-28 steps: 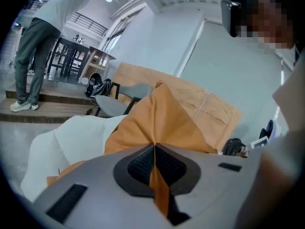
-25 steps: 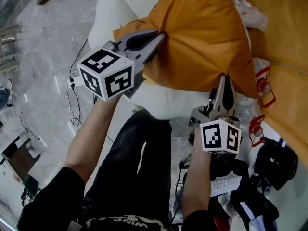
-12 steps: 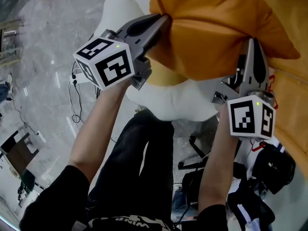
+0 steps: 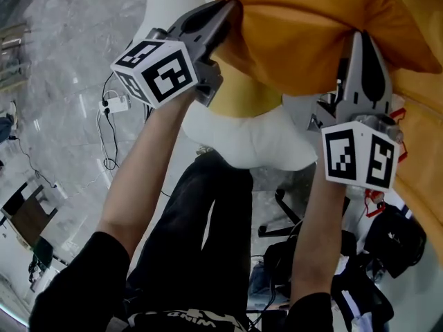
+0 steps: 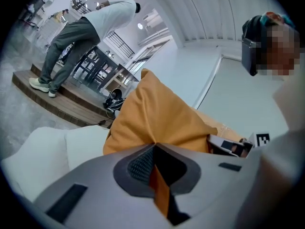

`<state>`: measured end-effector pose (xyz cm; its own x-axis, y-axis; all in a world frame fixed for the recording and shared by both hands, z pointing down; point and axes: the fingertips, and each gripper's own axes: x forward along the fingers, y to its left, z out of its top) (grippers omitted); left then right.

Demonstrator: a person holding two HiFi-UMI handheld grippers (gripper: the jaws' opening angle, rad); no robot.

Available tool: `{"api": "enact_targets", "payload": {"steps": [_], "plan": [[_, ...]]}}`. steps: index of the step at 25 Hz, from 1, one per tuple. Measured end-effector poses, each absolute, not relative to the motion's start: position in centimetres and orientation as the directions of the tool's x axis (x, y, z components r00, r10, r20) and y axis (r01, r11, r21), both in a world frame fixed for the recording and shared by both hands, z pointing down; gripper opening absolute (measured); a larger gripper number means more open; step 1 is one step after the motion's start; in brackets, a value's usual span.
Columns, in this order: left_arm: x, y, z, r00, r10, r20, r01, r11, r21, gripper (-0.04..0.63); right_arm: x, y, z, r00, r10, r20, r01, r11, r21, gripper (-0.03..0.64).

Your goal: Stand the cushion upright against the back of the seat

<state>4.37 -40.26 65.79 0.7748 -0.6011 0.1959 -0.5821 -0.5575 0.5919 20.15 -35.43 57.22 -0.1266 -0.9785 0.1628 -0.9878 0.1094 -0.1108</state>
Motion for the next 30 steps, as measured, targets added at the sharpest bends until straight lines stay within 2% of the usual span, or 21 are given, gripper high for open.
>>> {"api": "enact_targets", "payload": {"steps": [5, 8, 13, 17, 30], "plan": [[3.1, -41.6, 67.7, 0.749, -0.616, 0.244, -0.621, -0.526, 0.581, 0.011, 18.0, -34.9, 58.6, -0.146, -0.97, 0.197, -0.986, 0.126, -0.112, 0.026], [3.3, -41.7, 69.5, 0.754, -0.589, 0.291, -0.631, -0.527, 0.569, 0.011, 18.1, -34.2, 60.7, -0.119, -0.961, 0.251, -0.989, 0.093, -0.115, 0.026], [4.4, -41.4, 70.1, 0.777, -0.556, 0.297, -0.613, -0.559, 0.558, 0.012, 19.5, -34.0, 61.8, -0.08, -0.962, 0.262, -0.992, 0.052, -0.11, 0.026], [4.2, -41.1, 69.7, 0.771, -0.569, 0.286, -0.619, -0.565, 0.546, 0.057, 19.9, -34.0, 61.6, -0.059, -0.963, 0.262, -0.995, 0.037, -0.088, 0.028], [3.8, -38.0, 69.9, 0.736, -0.566, 0.371, -0.676, -0.58, 0.456, 0.117, 20.4, -30.7, 62.1, -0.005, -0.946, 0.323, -0.999, -0.01, -0.046, 0.035]]}}
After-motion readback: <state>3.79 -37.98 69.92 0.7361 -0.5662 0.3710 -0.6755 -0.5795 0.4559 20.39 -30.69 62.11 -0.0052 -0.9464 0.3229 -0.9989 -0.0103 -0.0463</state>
